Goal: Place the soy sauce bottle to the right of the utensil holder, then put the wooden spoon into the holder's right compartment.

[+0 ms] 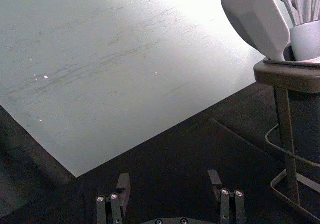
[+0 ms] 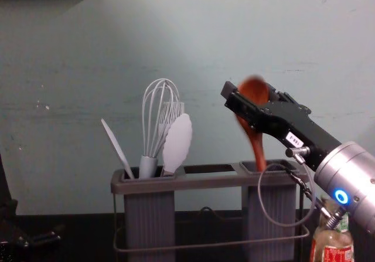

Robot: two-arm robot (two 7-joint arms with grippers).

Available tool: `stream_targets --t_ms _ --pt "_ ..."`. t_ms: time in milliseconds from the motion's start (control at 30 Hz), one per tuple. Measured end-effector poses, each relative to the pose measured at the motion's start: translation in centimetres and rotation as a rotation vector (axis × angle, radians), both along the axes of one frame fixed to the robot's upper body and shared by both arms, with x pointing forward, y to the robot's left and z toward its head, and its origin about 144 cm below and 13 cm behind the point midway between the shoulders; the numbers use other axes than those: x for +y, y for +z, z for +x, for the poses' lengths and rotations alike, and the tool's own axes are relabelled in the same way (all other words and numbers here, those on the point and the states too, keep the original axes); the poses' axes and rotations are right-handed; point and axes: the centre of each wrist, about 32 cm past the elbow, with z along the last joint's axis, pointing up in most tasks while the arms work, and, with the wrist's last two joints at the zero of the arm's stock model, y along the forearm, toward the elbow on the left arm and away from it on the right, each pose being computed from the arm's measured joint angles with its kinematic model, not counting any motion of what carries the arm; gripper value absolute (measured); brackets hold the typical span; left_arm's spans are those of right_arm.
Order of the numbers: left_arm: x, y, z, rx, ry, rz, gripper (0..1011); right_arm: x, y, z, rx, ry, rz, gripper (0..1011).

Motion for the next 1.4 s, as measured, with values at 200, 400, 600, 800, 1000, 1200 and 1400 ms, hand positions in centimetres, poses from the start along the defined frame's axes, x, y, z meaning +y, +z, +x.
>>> stream_targets --t_ms 200,400,600,800,1000,1200,1400 --pt "0.0 0.0 0.0 0.0 0.0 0.0 1011 0.0 0.1 0.0 -0.009 -0.001 -0.006 1002" --pt "0.0 0.0 0.0 0.0 0.0 0.0 1011 -0.2 0.2 -0.1 -0.016 0.0 -0.017 1002" --pt "0.0 0.0 0.0 0.0 0.0 0.0 1011 -0.3 1.0 -0.4 -0.045 0.004 -0.043 1002" --pt "0.0 0.0 0.0 0.0 0.0 0.0 1011 -0.9 2.9 -1.2 -0.07 -0.022 -0.093 1002" --pt "0.0 0.0 0.0 0.0 0.0 0.0 1011 -2.5 5.7 -2.2 -0.063 -0.096 -0.195 1002" --pt "0.0 0.0 0.0 0.0 0.0 0.0 1011 -4.2 8.7 -3.3 0.0 -0.197 -0.334 1002" --pt "0.0 0.0 0.0 0.0 0.0 0.0 1011 -5.4 10.5 -4.0 0.036 -0.289 -0.444 1003"
